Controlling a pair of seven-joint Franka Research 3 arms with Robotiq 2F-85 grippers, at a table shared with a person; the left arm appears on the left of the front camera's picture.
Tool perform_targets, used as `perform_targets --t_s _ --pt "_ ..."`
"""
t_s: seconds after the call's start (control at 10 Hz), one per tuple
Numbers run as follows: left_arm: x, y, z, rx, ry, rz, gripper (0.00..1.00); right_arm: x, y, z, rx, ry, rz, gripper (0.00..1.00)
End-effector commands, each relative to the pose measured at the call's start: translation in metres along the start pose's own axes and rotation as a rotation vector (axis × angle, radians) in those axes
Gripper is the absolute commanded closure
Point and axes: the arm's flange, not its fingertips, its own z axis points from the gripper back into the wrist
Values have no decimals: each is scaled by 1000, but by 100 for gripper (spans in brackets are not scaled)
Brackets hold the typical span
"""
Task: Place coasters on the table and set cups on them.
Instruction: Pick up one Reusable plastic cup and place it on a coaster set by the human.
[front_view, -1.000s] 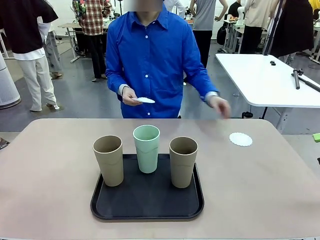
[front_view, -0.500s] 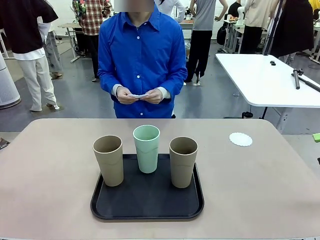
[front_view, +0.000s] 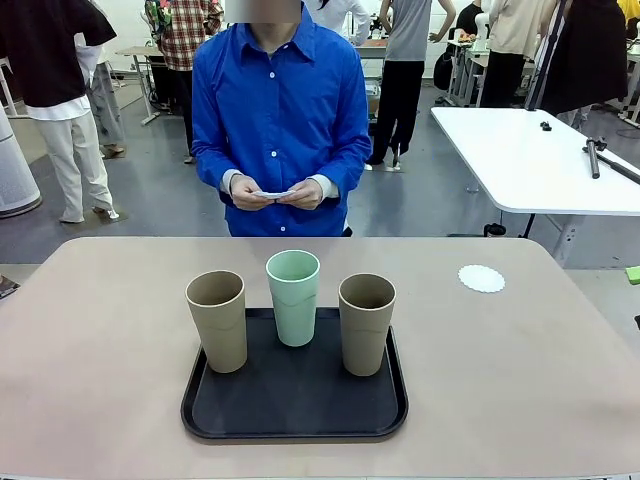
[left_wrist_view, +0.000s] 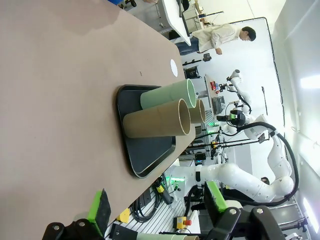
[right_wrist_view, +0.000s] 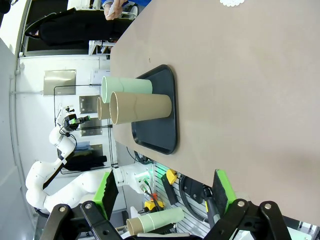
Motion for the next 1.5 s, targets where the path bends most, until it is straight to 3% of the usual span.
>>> perform_targets --t_s 0.0,0.2,0.4,0.5,0.7,0.9,1.2,1.4 --pt "0 1 1 -14 -6 -2 0 0 0 0 0 0 0 0" --pt "0 1 1 -14 -6 -2 0 27 44 -11 -250 58 136 0" --pt "0 1 1 -14 -6 -2 0 49 101 -31 -410 55 410 0" --pt "0 1 1 -14 -6 -2 0 52 121 -45 -464 103 544 0" --pt "0 1 1 -14 -6 -2 0 44 152 -81 -591 238 771 0" --pt "0 1 1 -14 -6 -2 0 26 182 -130 -674 461 1012 0" --pt "0 1 1 -14 -6 -2 0 6 193 -204 -798 663 1138 0" --pt "0 1 1 -14 -6 -2 0 6 182 -237 -791 722 1148 0"
